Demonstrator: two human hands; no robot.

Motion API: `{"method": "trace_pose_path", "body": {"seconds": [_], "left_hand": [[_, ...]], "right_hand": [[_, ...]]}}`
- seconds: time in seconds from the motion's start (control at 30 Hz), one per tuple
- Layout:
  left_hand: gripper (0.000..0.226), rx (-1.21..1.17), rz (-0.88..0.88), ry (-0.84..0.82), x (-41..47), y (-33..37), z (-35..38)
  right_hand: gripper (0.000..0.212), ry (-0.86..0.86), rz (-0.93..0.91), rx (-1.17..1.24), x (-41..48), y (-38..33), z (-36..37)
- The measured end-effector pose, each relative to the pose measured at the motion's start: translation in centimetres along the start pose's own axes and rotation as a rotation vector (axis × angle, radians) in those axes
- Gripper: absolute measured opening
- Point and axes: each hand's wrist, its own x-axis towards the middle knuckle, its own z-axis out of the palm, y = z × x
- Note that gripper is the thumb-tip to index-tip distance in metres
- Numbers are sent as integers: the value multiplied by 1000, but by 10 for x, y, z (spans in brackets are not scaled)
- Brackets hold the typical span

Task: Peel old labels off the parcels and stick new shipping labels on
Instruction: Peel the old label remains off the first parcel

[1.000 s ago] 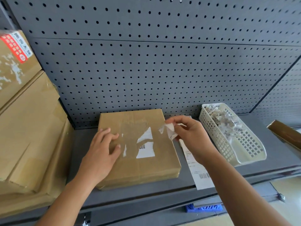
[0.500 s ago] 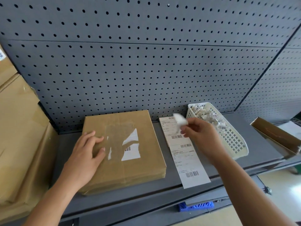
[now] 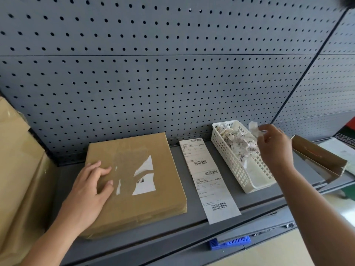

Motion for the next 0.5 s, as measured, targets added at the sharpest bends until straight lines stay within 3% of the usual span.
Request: {"method": "trace_pose_path", "body": {"seconds": [0.27,0.5], "left_hand": [[38,11,-7,2,0,2,0],[37,14,8,9,0,-1,1]], "right_hand": [[29,-132,-72,-223,0,10,23],[28,-248,-122,-254,-14,12,28]]}}
